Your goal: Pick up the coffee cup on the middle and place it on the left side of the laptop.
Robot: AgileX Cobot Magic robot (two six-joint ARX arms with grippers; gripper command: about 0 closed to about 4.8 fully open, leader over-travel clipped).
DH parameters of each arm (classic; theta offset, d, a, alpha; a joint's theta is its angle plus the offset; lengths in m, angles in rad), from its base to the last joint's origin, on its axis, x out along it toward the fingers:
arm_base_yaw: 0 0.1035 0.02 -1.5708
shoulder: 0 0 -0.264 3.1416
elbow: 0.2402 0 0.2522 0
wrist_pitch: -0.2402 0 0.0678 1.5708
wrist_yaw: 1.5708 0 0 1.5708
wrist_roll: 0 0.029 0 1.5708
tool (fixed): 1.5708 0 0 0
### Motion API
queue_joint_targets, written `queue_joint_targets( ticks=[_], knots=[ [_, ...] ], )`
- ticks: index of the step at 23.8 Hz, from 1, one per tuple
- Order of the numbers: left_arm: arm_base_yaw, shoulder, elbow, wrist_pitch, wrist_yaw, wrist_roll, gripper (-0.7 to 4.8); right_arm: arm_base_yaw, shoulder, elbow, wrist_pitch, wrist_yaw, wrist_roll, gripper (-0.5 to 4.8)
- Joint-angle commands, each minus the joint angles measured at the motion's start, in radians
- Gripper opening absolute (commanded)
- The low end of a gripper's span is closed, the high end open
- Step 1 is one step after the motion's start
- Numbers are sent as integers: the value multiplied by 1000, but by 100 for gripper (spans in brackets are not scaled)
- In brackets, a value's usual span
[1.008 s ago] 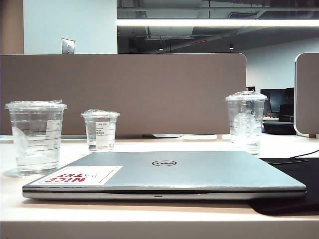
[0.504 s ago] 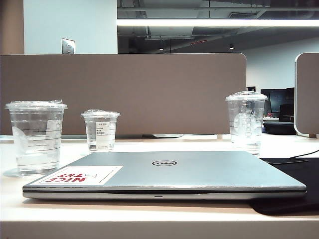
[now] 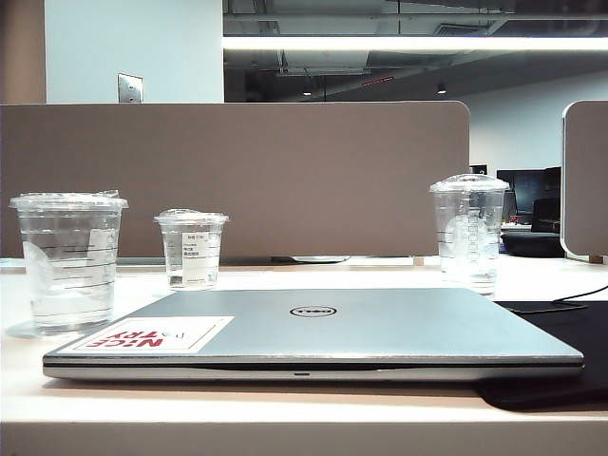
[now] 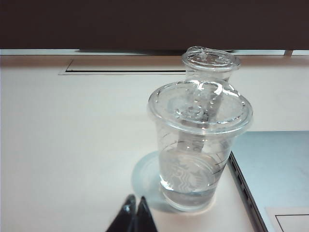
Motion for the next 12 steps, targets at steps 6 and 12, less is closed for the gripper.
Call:
queue_joint_targets(
  ticks=[6, 12],
  knots=[
    [1, 0, 3, 13, -2, 2, -3, 1, -2, -4, 18, 0, 0, -5],
    [2, -11, 3, 12, -2, 2, -3, 0, -2, -4, 18, 0, 0, -5]
  ],
)
